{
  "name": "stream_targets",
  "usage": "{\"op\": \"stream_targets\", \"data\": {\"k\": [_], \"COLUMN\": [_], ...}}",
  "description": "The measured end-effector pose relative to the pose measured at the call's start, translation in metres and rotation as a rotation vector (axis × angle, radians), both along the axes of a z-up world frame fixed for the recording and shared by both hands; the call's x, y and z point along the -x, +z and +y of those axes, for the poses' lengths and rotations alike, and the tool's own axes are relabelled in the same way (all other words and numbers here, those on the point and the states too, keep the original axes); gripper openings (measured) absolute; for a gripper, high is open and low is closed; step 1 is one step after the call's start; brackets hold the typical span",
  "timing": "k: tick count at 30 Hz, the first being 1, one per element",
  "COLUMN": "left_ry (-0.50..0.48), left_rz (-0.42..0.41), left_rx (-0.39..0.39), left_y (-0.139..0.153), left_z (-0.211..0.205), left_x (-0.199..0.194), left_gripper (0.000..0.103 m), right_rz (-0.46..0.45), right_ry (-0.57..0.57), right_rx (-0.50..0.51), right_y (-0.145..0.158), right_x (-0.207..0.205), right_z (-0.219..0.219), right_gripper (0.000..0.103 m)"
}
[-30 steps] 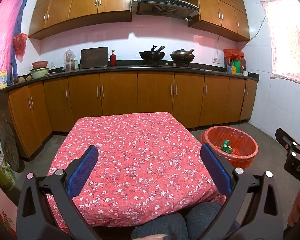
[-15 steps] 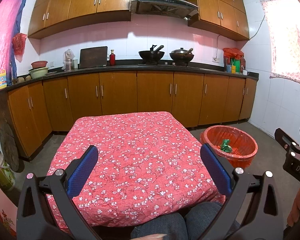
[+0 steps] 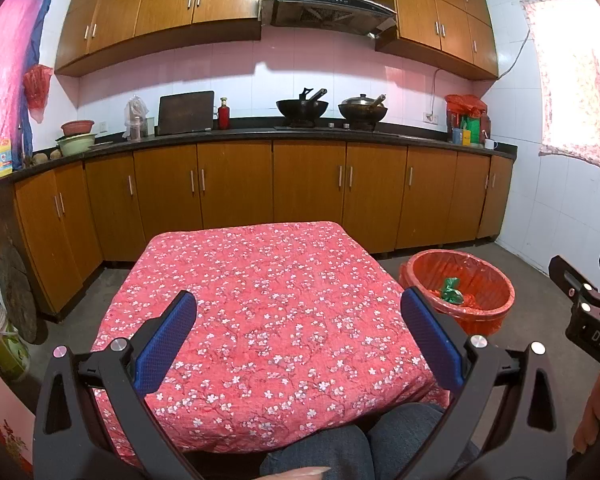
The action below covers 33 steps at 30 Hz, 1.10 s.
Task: Collect trash
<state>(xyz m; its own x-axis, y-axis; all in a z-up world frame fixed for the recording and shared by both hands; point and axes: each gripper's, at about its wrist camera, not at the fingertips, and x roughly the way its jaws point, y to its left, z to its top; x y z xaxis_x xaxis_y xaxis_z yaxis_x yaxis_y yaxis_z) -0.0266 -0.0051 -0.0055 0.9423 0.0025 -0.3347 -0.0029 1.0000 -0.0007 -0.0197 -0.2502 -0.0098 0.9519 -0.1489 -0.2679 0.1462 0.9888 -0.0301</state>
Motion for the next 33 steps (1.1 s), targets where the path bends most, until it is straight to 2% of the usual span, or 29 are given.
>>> {"op": "stream_targets", "data": {"k": [33], "left_ry": [-0.002], "left_rz": [0.003], "left_rx": [0.000], "left_y": [-0.0018], "left_z": [-0.0031], "left_x": [0.0011], "left_gripper": [0.101], "right_rz": [0.002], "right_ry": [-0.001], "right_rx": [-0.002], "right_y": [0.0010], "right_x": [-0.0001], "right_z": [-0.0029], "right_gripper": [0.099]}}
